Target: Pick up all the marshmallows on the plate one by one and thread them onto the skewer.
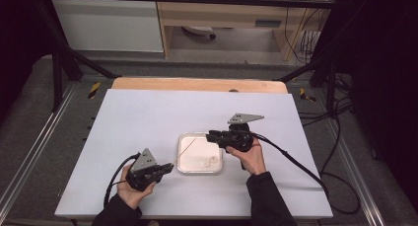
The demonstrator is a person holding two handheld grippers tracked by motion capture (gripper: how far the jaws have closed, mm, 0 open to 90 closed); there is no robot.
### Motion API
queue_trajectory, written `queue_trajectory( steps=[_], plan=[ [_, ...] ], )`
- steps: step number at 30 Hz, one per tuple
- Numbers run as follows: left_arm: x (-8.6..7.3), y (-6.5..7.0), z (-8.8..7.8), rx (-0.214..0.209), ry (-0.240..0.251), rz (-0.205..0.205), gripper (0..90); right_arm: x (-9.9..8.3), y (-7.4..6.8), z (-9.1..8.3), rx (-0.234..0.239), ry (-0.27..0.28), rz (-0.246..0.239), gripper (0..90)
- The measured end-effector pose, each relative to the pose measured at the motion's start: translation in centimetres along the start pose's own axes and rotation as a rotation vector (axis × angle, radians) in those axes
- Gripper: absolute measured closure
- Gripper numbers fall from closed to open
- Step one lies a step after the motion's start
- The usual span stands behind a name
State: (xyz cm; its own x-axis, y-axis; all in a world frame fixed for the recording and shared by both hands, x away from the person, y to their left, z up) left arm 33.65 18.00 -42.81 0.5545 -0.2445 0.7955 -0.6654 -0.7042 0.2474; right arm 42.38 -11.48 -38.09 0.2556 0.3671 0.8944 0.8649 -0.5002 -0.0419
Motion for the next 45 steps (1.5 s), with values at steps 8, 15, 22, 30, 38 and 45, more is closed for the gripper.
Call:
queue_trajectory(
  steps=[8,15,22,30,38,45],
  plan=[
    [0.0,0.5,0.2,-0.006,0.014,0.017,88.6,0.8,-0.5,-0.7,0.069,0.108,0.057,75.2],
    [0.0,0.7,0.1,-0.01,0.037,0.02,88.6,1.0,-0.7,-0.8,0.117,0.148,0.09,75.1],
    [0.1,0.9,0.0,-0.018,0.056,0.028,88.6,1.0,-0.8,-0.7,0.141,0.17,0.11,75.3],
    [0.0,1.0,-0.1,-0.022,0.074,0.04,88.6,0.9,-0.8,-0.5,0.167,0.177,0.132,75.7],
    [-0.1,1.1,0.1,-0.021,0.059,0.081,88.7,0.8,-1.0,-0.2,0.209,0.172,0.156,77.6],
    [-0.3,1.3,0.4,-0.01,0.034,0.116,88.7,0.6,-1.3,0.0,0.249,0.167,0.151,79.1]
  ],
)
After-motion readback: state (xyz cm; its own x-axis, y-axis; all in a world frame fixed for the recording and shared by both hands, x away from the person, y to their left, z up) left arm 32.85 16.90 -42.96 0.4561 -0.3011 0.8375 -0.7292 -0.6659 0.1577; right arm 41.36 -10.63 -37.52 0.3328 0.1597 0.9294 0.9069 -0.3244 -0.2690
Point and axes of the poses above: each handheld gripper's, and its own axes: z roughly forward along the jaws, x roughly out of its top, y roughly to its right, the point moved 1 cm from there along z, roughly forward along the jaws, and after that the axes turned 14 degrees about -z, right-handed, at the moved point
